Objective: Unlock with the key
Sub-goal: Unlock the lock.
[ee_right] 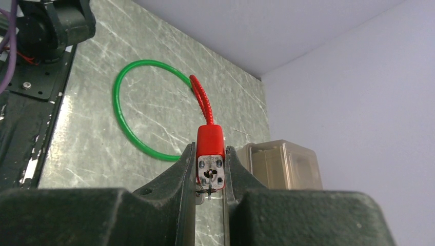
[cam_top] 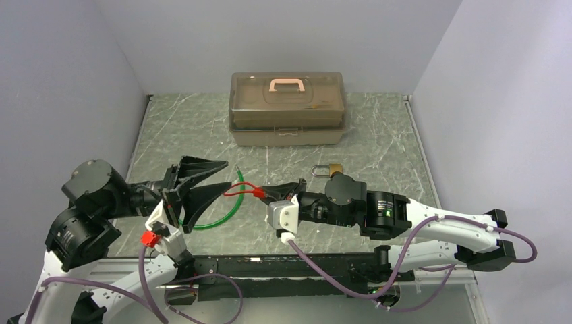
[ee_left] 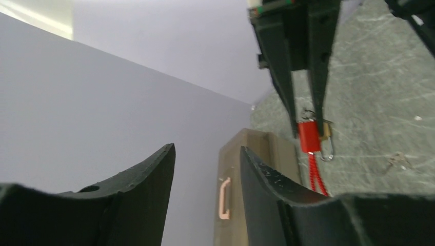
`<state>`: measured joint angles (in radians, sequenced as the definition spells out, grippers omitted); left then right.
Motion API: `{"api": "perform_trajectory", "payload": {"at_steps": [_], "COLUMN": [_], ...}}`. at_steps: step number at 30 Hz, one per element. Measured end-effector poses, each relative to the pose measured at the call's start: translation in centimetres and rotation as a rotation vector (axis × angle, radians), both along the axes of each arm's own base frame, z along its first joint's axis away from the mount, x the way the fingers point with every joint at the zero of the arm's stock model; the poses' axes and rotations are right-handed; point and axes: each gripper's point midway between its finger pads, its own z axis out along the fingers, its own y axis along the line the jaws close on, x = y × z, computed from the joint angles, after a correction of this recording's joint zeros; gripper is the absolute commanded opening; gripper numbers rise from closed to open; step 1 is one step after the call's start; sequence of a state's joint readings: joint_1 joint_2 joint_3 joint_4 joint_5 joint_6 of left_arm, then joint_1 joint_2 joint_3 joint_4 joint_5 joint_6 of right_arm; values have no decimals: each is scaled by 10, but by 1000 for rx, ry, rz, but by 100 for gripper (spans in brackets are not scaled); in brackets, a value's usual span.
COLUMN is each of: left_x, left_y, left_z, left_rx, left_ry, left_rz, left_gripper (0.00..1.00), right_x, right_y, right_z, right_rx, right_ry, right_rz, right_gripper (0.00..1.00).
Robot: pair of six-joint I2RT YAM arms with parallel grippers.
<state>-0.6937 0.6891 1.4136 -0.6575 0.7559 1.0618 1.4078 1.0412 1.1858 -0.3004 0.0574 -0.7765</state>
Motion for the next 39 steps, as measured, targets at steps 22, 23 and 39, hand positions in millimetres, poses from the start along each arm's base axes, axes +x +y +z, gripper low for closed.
{"api": "perform_trajectory", "payload": {"at_steps": [22,23,39], "left_x": [39,43,52], "left_y": [-16,-17,-25], "left_z": [-121,-121,-114], "left_rx": [314,310,251], "left_ry": [215,211,293], "left_rz": [105,118,160], "left_gripper": [65,62,0], "right_x": [4,3,0], "right_y": [17,18,24], "right_z": [35,35,39], "right_rx": [104,107,139], "right_ry": [-15,-10,25], "right_rz": [-8,-4,17], "right_gripper": [0,0,5]}}
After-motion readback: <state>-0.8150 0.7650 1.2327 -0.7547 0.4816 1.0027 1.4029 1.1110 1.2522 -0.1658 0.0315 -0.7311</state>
